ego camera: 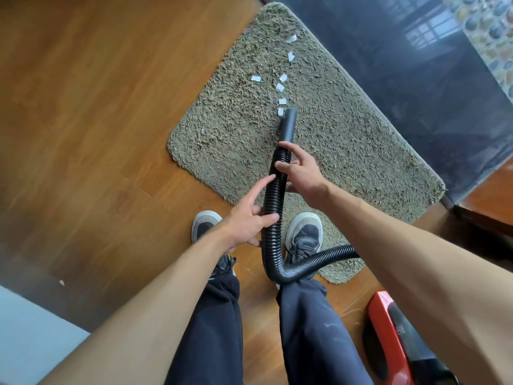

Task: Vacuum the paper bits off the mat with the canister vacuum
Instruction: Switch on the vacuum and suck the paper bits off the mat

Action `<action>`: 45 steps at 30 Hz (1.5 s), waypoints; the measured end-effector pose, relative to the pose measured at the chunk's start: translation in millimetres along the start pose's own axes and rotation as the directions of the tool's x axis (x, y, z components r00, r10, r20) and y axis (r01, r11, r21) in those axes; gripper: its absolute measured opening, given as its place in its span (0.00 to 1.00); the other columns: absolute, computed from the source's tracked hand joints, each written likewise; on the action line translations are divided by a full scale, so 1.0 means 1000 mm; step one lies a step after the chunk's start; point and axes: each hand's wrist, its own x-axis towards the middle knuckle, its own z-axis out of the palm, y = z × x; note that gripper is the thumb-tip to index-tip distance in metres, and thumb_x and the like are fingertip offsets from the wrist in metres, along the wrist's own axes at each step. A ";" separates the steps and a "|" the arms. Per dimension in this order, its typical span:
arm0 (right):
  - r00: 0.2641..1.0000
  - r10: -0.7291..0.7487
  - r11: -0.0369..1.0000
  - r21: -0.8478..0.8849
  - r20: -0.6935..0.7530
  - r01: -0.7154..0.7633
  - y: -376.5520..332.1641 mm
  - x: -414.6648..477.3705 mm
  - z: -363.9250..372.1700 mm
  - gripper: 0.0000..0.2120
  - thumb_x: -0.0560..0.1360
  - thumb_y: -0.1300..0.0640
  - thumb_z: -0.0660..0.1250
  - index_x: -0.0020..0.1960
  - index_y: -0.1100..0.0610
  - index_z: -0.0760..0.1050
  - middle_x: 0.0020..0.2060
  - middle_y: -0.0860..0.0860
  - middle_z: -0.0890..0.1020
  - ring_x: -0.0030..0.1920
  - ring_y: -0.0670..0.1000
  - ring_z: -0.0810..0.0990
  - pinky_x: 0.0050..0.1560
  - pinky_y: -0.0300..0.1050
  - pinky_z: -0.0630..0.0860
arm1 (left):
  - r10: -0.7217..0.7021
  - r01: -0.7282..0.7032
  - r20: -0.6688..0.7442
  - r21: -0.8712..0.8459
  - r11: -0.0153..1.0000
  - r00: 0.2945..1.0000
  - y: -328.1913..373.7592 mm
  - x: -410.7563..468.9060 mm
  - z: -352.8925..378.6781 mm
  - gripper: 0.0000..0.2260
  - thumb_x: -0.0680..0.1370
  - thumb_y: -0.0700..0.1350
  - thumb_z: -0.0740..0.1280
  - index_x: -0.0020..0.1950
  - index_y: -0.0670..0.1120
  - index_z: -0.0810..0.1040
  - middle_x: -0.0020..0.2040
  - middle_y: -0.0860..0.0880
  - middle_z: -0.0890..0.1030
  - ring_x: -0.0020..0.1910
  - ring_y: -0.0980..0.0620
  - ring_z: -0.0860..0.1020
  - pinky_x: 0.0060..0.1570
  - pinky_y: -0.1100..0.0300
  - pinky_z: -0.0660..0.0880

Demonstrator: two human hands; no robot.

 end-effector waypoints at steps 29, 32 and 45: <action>0.997 -0.060 0.998 -0.003 0.049 0.060 -0.019 0.008 -0.013 0.23 0.78 0.67 0.62 0.71 0.51 0.69 0.47 0.57 0.76 0.44 0.52 0.79 0.36 0.47 0.81 | 0.019 -0.015 -0.097 0.037 0.999 0.995 0.020 0.006 0.013 0.34 0.80 0.38 0.65 0.71 0.74 0.58 0.54 0.52 0.85 0.51 0.50 0.84 0.47 0.39 0.81; 0.997 -0.058 0.998 0.015 0.053 0.057 -0.018 0.009 -0.023 0.23 0.79 0.67 0.62 0.70 0.50 0.69 0.48 0.57 0.77 0.46 0.53 0.80 0.39 0.50 0.82 | 0.021 -0.016 -0.095 0.054 0.998 0.995 0.024 0.009 0.021 0.34 0.80 0.38 0.65 0.71 0.73 0.58 0.54 0.51 0.84 0.51 0.51 0.84 0.47 0.40 0.81; 0.998 -0.038 0.999 0.039 0.045 0.037 -0.029 0.011 -0.028 0.23 0.78 0.67 0.62 0.69 0.49 0.69 0.55 0.63 0.77 0.51 0.58 0.81 0.49 0.60 0.82 | 0.039 -0.035 -0.068 0.058 0.998 0.997 0.037 0.011 0.020 0.33 0.81 0.38 0.65 0.72 0.72 0.58 0.53 0.48 0.84 0.47 0.52 0.83 0.41 0.48 0.83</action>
